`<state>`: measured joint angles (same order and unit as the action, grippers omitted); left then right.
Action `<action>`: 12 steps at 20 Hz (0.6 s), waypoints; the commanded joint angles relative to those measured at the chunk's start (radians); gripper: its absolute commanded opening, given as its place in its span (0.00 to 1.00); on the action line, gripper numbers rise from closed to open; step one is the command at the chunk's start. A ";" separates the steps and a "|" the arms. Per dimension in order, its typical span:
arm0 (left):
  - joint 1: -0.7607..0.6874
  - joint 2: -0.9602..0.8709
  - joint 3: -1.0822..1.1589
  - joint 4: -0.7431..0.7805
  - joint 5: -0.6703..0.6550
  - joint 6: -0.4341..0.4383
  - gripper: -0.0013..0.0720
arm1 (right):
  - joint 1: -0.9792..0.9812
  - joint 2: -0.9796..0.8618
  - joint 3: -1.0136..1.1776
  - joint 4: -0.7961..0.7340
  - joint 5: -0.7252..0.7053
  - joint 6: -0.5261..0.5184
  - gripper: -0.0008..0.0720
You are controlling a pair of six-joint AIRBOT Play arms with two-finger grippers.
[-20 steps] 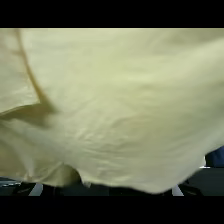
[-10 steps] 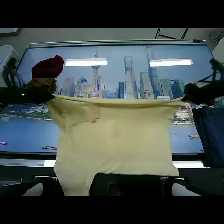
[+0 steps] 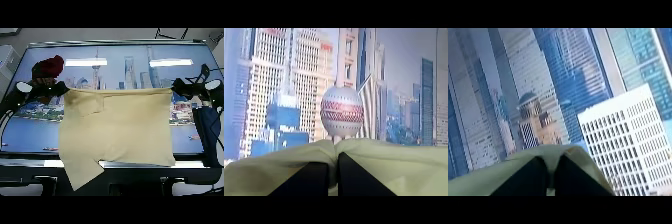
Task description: Fold the clothes and pants, and hang the long-sleeved shirts on hangers.
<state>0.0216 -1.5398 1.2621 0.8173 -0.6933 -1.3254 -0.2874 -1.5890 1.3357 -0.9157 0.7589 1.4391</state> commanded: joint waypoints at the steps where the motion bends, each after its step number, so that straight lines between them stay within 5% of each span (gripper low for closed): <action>1: -0.052 -0.080 0.050 -0.006 0.162 0.016 0.05 | 0.000 -0.043 -0.003 0.042 -0.173 -0.027 0.07; 4: -0.096 -0.148 0.050 -0.006 0.139 -0.086 0.05 | 0.000 -0.091 -0.003 0.040 -0.073 -0.031 0.07; 7: -0.071 -0.105 0.066 0.035 0.028 -0.085 0.05 | -0.020 -0.058 0.028 0.000 0.064 -0.031 0.07; 12: 0.024 0.046 0.070 0.240 -0.525 -0.114 0.05 | -0.051 0.053 0.065 -0.221 0.560 0.039 0.07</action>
<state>0.0109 -1.5475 1.3331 0.9390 -0.8948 -1.4124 -0.3286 -1.5806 1.3930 -1.0115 1.0218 1.4239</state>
